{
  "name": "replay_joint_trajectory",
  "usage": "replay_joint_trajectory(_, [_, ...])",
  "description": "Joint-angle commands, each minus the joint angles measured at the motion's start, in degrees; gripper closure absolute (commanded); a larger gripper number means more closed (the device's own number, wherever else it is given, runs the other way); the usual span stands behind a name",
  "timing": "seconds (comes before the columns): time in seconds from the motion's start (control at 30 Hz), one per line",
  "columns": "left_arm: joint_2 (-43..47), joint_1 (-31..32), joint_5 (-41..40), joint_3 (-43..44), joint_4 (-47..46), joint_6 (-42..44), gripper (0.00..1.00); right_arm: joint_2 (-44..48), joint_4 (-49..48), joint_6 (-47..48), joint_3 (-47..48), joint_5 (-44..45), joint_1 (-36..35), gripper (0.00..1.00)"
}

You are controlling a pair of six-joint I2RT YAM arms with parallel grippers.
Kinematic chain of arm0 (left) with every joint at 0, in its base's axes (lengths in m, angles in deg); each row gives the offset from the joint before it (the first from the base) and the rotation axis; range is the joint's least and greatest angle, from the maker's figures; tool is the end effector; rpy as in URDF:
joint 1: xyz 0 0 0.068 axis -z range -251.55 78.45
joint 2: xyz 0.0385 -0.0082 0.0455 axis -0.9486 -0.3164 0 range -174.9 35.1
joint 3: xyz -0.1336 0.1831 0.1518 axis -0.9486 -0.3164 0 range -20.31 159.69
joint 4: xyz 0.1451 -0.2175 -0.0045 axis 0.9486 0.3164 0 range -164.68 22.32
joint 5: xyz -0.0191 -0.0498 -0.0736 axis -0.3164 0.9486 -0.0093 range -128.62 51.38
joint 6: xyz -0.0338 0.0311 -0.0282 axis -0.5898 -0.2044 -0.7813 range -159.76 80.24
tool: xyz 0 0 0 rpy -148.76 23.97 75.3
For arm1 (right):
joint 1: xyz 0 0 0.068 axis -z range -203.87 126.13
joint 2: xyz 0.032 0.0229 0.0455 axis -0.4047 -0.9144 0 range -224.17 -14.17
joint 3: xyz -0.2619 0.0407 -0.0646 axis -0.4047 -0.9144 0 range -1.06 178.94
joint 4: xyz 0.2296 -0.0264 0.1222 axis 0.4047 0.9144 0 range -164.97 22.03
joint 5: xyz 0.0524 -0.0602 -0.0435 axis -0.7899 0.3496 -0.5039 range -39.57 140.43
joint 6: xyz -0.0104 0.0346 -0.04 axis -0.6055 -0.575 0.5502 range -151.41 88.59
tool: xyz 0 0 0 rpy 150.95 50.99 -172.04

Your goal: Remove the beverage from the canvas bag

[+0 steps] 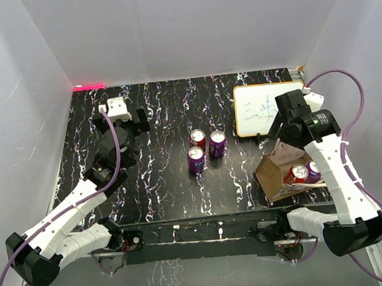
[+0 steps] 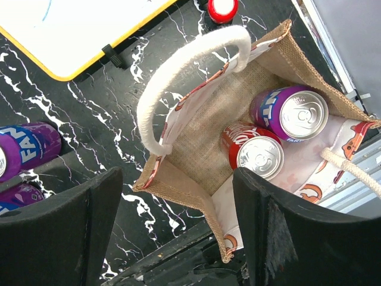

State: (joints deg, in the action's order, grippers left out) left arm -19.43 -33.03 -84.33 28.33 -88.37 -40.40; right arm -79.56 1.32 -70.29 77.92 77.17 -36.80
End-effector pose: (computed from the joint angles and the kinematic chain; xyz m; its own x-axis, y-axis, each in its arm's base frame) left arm 0.1838 -0.1137 0.3765 0.1076 -0.0957 -0.9896 -0.1187 0.9870 -0.1084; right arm 0.1816 0.0253 0.3754 -0.6734 0.4206 -0.6079 0.5447 0.8383 -0.0234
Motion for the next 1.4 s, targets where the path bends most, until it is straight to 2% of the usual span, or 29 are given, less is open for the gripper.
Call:
replay_joint_trajectory(0.0, [1.55,0.65,-0.96,-0.19,-1.78,0.64,0.03,2.74,-0.59,-1.12,-1.05,2.17,0.76,0.24])
replay_joint_trajectory(0.6, [1.34,1.47,-1.02,-0.28,-1.79,0.64,0.03,8.8,0.53,-1.46,-6.73,6.11,4.24,0.27])
replay_joint_trajectory(0.93, [1.59,1.6,-1.13,-0.35,-1.95,0.88,0.03,7.47,-0.02,-2.64,-9.91,7.85,6.02,0.28])
replay_joint_trajectory(1.37, [1.7,2.31,-1.47,-0.53,-2.46,1.41,0.03,5.99,-0.88,-5.99,-13.71,5.03,11.48,0.28])
